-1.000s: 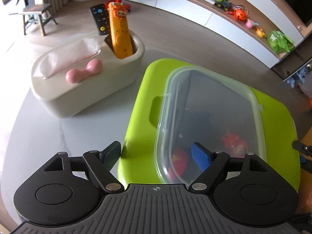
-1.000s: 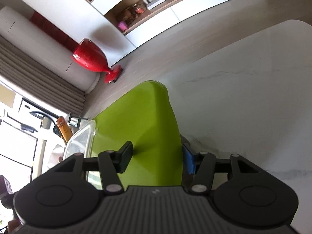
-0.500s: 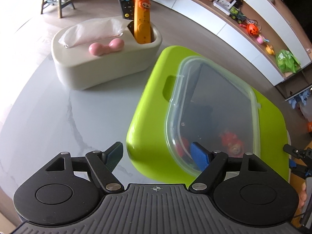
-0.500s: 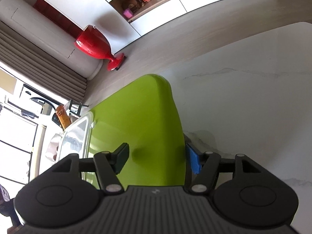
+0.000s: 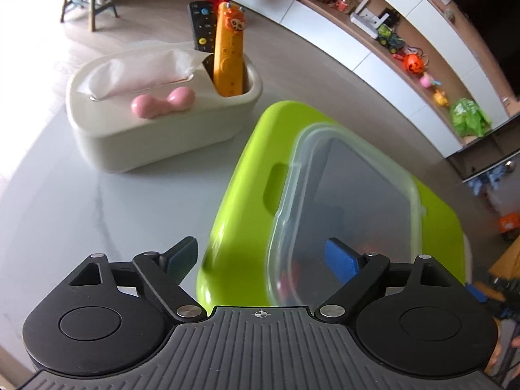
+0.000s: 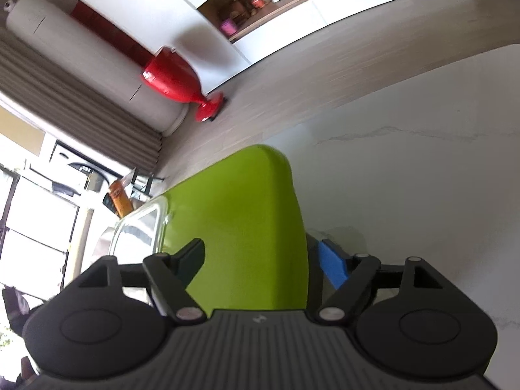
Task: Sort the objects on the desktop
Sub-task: 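Carry the green lid with the clear box on it using both grippers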
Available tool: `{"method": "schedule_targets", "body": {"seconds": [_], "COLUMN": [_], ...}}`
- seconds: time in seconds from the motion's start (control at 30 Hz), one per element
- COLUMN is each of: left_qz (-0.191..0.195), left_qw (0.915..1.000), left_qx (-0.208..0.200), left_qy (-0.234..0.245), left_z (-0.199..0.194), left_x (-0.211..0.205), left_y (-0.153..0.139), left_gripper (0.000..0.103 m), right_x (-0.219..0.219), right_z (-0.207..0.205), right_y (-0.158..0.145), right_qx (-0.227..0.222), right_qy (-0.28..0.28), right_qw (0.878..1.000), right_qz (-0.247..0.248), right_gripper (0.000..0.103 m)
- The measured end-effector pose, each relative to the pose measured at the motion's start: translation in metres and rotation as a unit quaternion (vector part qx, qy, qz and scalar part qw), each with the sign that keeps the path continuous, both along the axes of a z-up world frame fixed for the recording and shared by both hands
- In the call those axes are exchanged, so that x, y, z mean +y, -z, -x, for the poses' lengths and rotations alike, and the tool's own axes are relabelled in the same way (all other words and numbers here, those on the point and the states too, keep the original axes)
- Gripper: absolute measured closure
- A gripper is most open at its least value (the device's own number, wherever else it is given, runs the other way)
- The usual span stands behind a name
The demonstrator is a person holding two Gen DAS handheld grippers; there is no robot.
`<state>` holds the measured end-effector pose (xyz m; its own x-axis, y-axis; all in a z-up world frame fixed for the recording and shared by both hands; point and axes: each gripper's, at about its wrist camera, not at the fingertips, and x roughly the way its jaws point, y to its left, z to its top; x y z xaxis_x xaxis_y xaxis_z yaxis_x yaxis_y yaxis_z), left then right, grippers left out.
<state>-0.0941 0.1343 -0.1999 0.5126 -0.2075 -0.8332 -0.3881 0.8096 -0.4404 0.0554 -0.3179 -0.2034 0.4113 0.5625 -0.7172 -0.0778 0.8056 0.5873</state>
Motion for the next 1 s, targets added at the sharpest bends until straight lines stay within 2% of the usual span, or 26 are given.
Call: {"method": "schedule_targets", "body": {"seconds": [0.1,0.23,0.43,0.5,0.6,0.73,1.0], "left_qz": [0.012,0.01,0.004,0.002,-0.014,-0.039,-0.043], "left_qw": [0.9999,0.9998,0.9994,0.9996,0.9997,0.9992,0.999], "left_qx": [0.003,0.012,0.022,0.022,0.018,0.007,0.009], "left_qy": [0.002,0.016,0.026,0.016,0.008,0.01,0.01], "left_z": [-0.008,-0.018,-0.028,-0.022,-0.011,0.003,0.02], "left_x": [0.002,-0.004,-0.011,-0.013,-0.017,-0.028,-0.037], "left_y": [0.006,0.012,0.018,0.017,0.013,0.001,-0.005], "left_gripper": [0.01,0.009,0.006,0.006,0.013,0.016,0.019], "right_x": [0.001,0.006,0.019,0.02,0.017,0.019,0.011], "right_z": [0.0,-0.003,-0.005,-0.008,-0.016,-0.028,-0.034], "right_y": [0.007,0.016,0.022,0.021,0.018,0.015,0.018], "right_qx": [0.005,0.017,0.009,0.006,0.001,-0.007,-0.01], "right_qy": [-0.008,-0.013,-0.032,-0.029,-0.029,-0.038,-0.034], "right_qw": [1.0,1.0,0.999,1.0,0.999,0.999,0.999], "right_qz": [-0.002,-0.018,-0.006,-0.008,-0.019,-0.013,-0.02], "right_gripper": [0.025,0.024,0.028,0.031,0.036,0.036,0.036]}}
